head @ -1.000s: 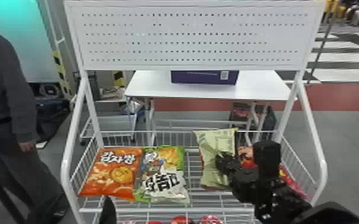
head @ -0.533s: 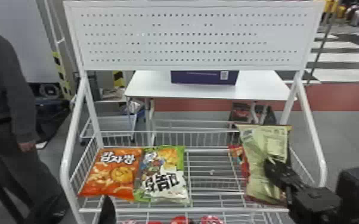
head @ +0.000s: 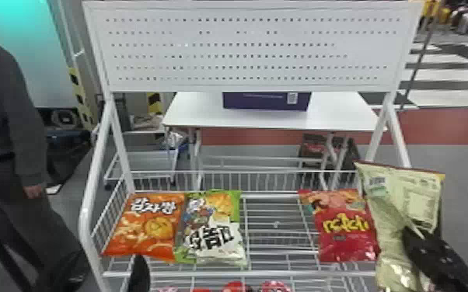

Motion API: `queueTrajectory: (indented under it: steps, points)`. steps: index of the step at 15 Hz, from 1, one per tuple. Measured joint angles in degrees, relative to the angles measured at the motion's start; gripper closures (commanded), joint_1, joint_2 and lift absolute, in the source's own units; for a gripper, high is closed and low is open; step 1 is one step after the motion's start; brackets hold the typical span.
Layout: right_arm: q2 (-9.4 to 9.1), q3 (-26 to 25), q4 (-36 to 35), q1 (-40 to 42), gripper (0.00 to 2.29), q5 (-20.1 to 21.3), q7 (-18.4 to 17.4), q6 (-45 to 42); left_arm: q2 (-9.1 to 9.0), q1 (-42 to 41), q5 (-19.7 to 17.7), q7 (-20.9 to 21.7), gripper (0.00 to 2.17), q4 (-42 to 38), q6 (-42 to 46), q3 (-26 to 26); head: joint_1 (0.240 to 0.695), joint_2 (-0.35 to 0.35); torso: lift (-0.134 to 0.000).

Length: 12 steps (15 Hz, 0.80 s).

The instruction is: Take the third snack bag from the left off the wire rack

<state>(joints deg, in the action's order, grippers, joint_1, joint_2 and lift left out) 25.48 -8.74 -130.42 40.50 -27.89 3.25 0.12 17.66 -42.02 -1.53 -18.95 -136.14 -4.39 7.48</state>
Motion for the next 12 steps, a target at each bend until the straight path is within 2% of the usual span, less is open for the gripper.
queueTrajectory:
  steps: [3,12]
  points:
    - [0.06,0.6,-0.4,3.5,2.24,0.4,0.1,-3.3,0.09,0.0,-0.4,-0.5,0.14,0.2,0.4,-0.8,0.499,0.000,0.000]
    - [-0.08,0.2,-2.3,5.3,2.24,1.8,-0.4,-3.4,0.17,-0.4,-1.4,-0.5,0.14,-0.1,0.9,-1.0,0.499,0.000,0.000]
